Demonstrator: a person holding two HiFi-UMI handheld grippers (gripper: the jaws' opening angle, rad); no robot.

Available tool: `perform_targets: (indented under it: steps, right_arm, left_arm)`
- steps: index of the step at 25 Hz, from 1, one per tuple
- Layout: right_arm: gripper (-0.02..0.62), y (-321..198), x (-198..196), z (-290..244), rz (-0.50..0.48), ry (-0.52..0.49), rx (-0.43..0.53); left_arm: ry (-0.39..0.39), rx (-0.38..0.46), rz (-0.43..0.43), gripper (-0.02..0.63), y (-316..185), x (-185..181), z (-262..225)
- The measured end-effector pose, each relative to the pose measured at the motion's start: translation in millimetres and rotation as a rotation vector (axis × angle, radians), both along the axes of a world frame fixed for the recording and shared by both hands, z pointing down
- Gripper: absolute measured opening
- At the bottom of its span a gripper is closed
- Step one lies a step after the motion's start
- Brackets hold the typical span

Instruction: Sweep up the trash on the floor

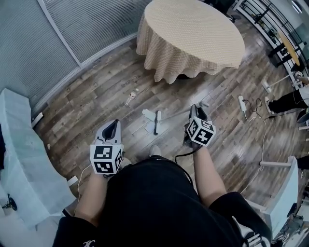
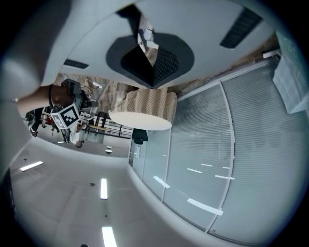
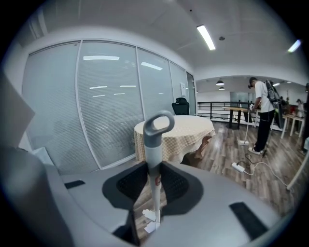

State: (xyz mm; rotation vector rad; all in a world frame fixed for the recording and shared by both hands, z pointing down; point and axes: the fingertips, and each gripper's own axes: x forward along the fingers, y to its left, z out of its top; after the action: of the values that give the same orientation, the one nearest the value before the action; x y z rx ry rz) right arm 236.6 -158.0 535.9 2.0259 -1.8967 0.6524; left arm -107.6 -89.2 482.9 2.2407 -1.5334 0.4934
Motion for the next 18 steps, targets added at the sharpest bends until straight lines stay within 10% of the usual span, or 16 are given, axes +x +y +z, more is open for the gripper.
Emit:
perform_targets:
  steps: [18]
  right_arm:
    - [0.100,-37,-72,-39,-0.189,0.074,0.039]
  left_arm:
    - [0.057,-0.038,-0.044,-0.006,8,-19,23]
